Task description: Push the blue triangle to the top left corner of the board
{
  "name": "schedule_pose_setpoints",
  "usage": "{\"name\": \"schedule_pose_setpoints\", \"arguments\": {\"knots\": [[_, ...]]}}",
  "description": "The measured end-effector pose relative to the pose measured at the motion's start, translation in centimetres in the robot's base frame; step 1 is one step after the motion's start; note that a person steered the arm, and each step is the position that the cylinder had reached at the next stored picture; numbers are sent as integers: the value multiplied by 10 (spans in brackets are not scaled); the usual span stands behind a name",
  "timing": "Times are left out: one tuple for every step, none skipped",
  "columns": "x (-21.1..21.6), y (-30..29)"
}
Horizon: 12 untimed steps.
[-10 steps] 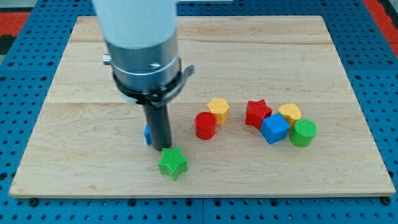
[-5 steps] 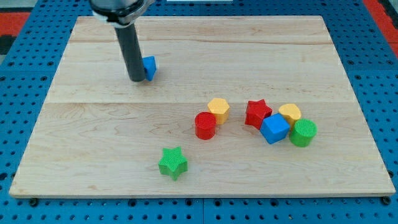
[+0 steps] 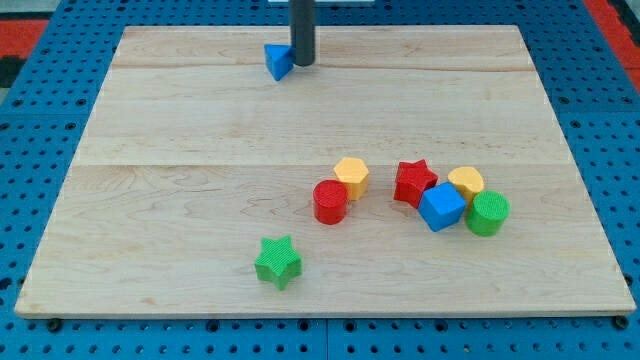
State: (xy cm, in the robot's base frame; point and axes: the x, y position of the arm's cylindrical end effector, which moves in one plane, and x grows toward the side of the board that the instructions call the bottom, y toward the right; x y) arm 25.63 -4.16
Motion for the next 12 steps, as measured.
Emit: {"name": "schedule_pose_setpoints", "arguments": {"knots": [[-1,-46],[6,-54],[21,-55],[28,-78],[28,-113],[27,-113],[26,-110],[11,-110],[11,-111],[11,-113],[26,-108],[83,-43]]}}
